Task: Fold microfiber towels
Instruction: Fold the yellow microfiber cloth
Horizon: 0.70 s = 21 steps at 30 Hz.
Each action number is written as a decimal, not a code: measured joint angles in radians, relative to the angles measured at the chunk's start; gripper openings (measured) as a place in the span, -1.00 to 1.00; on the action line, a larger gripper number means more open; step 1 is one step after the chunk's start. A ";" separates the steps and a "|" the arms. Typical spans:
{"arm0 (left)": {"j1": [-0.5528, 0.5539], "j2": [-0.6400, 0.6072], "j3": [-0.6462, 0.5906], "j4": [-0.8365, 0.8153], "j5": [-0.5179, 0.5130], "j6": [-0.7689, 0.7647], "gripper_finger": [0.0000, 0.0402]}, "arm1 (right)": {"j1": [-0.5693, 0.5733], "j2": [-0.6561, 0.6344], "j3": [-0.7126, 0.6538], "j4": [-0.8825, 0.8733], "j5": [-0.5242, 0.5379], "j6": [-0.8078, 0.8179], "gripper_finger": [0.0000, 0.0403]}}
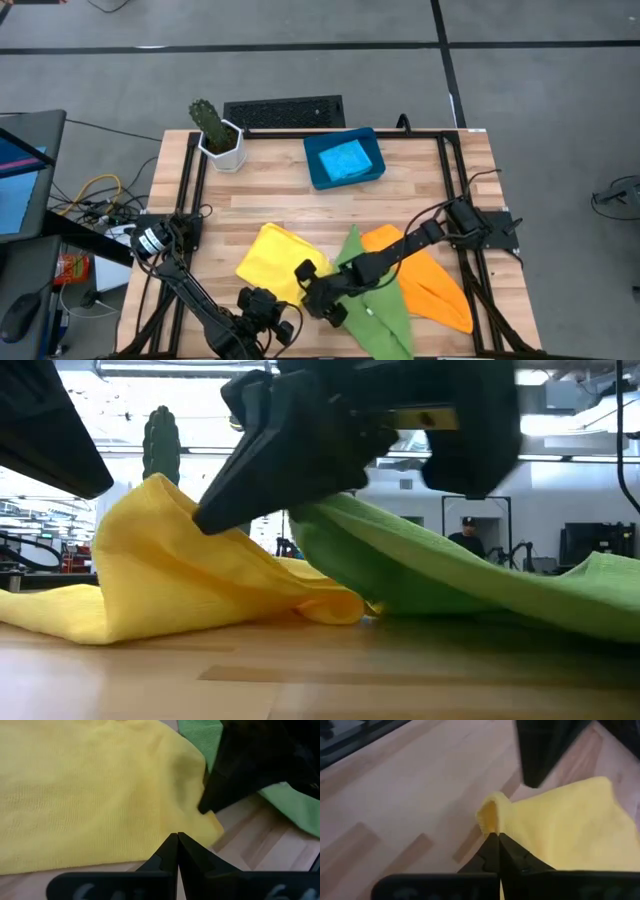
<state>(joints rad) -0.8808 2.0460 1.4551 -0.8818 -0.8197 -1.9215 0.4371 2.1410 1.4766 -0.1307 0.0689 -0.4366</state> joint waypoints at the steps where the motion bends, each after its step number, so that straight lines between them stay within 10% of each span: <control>1: -0.002 0.000 0.000 0.000 0.000 -0.001 -1.00 | -0.008 0.000 0.004 0.001 -0.001 -0.001 -0.89; 21: -0.038 0.000 0.000 0.001 0.010 -0.047 -1.00 | -0.073 0.040 0.006 0.146 -0.134 -0.062 -0.90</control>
<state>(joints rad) -0.9192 2.0460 1.4551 -0.8810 -0.8101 -1.9684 0.3641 2.1813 1.4829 0.0156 -0.0651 -0.4988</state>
